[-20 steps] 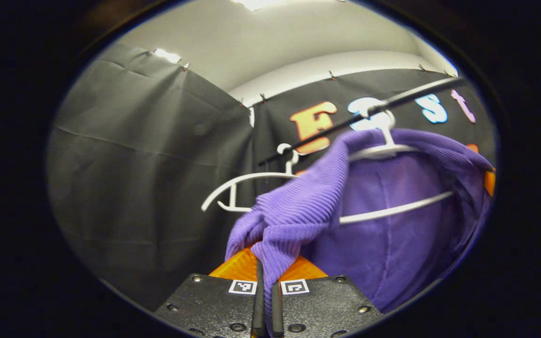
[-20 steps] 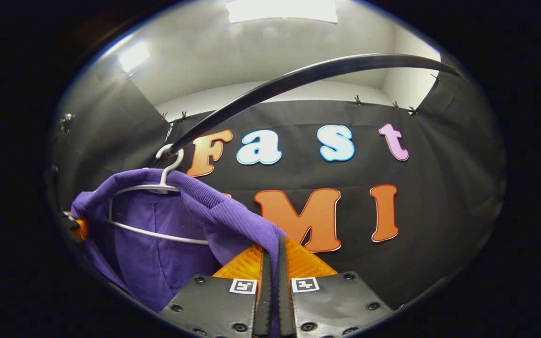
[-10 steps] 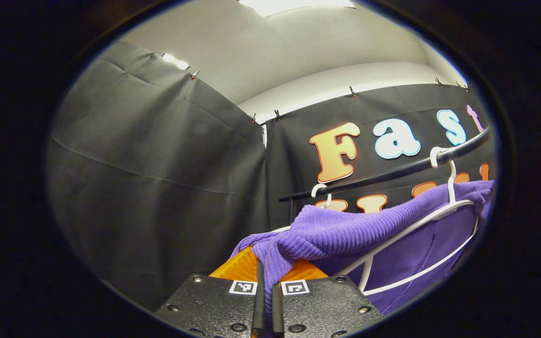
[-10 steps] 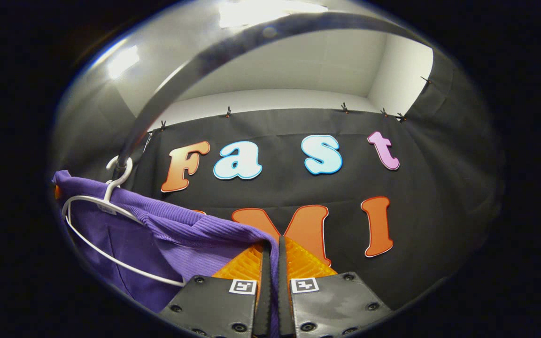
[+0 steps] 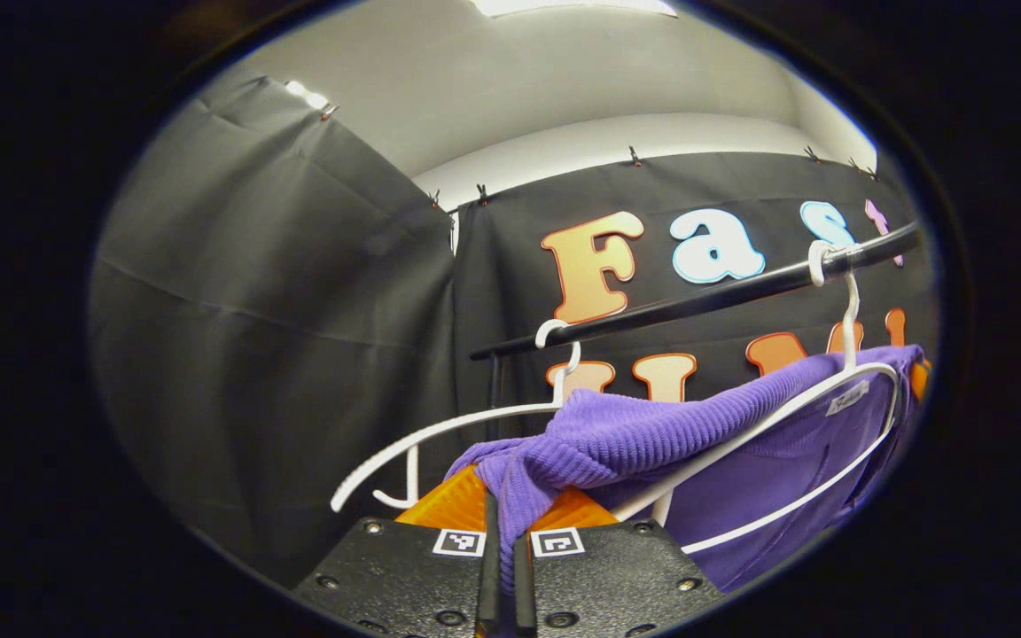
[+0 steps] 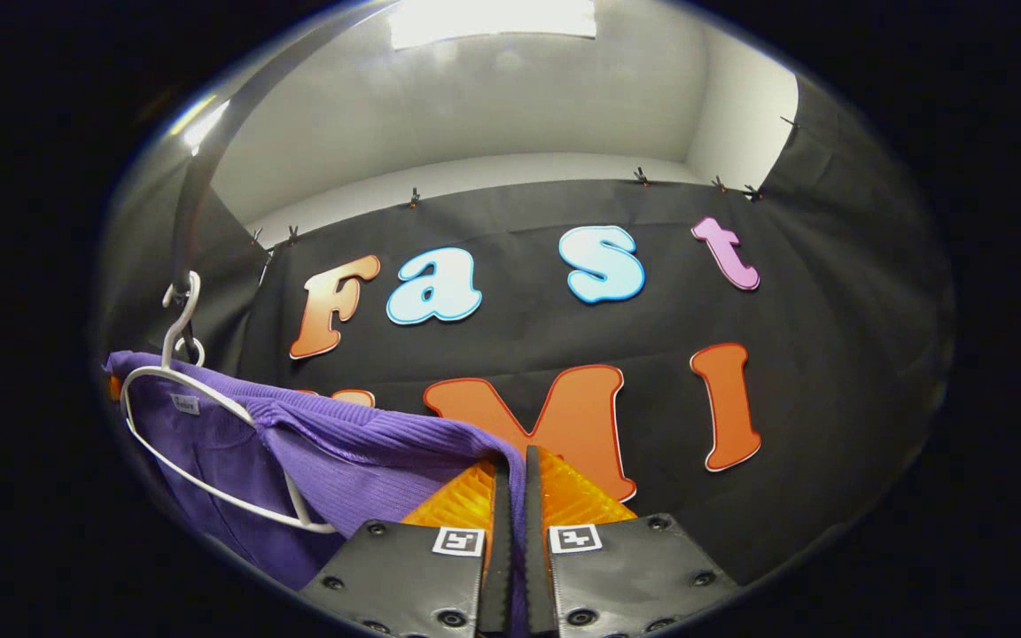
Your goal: Grasp the clothes on the hanger with both hands and then place them into the laundry hamper below.
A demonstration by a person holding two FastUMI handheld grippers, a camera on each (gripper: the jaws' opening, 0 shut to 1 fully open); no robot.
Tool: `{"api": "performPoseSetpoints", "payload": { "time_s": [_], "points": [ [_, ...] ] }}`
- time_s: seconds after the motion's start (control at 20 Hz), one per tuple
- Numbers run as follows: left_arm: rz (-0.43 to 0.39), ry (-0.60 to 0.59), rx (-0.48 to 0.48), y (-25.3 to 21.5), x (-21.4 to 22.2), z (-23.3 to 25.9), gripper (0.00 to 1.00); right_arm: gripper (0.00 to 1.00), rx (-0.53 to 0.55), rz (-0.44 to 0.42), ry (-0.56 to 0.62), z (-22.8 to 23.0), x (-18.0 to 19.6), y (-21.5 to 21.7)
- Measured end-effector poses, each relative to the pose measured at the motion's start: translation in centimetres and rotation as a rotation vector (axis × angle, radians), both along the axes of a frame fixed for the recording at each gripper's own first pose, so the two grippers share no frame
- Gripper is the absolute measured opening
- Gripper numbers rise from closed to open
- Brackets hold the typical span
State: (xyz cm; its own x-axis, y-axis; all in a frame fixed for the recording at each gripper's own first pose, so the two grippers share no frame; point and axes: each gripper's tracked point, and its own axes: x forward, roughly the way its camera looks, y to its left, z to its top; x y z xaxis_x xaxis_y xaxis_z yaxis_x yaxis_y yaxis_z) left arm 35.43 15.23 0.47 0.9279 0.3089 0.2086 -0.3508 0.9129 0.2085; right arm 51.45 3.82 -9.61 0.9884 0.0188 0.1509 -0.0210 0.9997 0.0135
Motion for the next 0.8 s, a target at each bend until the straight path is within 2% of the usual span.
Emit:
{"api": "performPoseSetpoints", "payload": {
  "time_s": [0.15, 0.25, 0.3, 0.35, 0.4, 0.45, 0.5, 0.65, 0.7, 0.8],
  "points": [
    [-0.016, -0.023, -0.051, 0.3, 0.4, -0.4, 0.06, 0.13, 0.065, 0.062, 0.033, -0.8, 0.1, 0.7],
    [-0.042, -0.053, -0.121, 0.2, -0.2, -0.5, 0.06, 0.13, 0.187, 0.144, 0.065, -1.2, 0.5, 1.2],
    [-0.050, -0.072, -0.146, 0.2, -0.6, -0.6, 0.04, 0.09, 0.266, 0.192, 0.082, -1.5, 0.7, 1.2],
    [-0.061, -0.089, -0.163, 0.0, -1.0, -0.6, 0.04, 0.09, 0.344, 0.238, 0.097, -1.8, 0.9, 1.3],
    [-0.073, -0.101, -0.174, -0.2, -1.2, -0.6, 0.04, 0.13, 0.398, 0.277, 0.107, -2.0, 1.4, 1.4],
    [-0.086, -0.113, -0.187, -0.2, -1.4, -0.4, 0.08, 0.13, 0.438, 0.311, 0.111, -1.9, 2.1, 1.5],
    [-0.100, -0.119, -0.201, -0.1, -1.6, -0.2, 0.06, 0.13, 0.470, 0.359, 0.130, -1.8, 2.6, 2.0],
    [-0.145, -0.107, -0.258, 0.1, -1.2, -0.1, 0.07, 0.13, 0.607, 0.497, 0.143, 0.3, 3.7, 3.0],
    [-0.169, -0.099, -0.270, 0.0, -1.0, -0.1, 0.07, 0.13, 0.624, 0.507, 0.145, 0.7, 4.4, 2.8],
    [-0.204, -0.098, -0.292, 0.2, -0.9, 0.5, 0.06, 0.13, 0.579, 0.500, 0.168, 0.2, 5.7, 2.8]
  ]
}}
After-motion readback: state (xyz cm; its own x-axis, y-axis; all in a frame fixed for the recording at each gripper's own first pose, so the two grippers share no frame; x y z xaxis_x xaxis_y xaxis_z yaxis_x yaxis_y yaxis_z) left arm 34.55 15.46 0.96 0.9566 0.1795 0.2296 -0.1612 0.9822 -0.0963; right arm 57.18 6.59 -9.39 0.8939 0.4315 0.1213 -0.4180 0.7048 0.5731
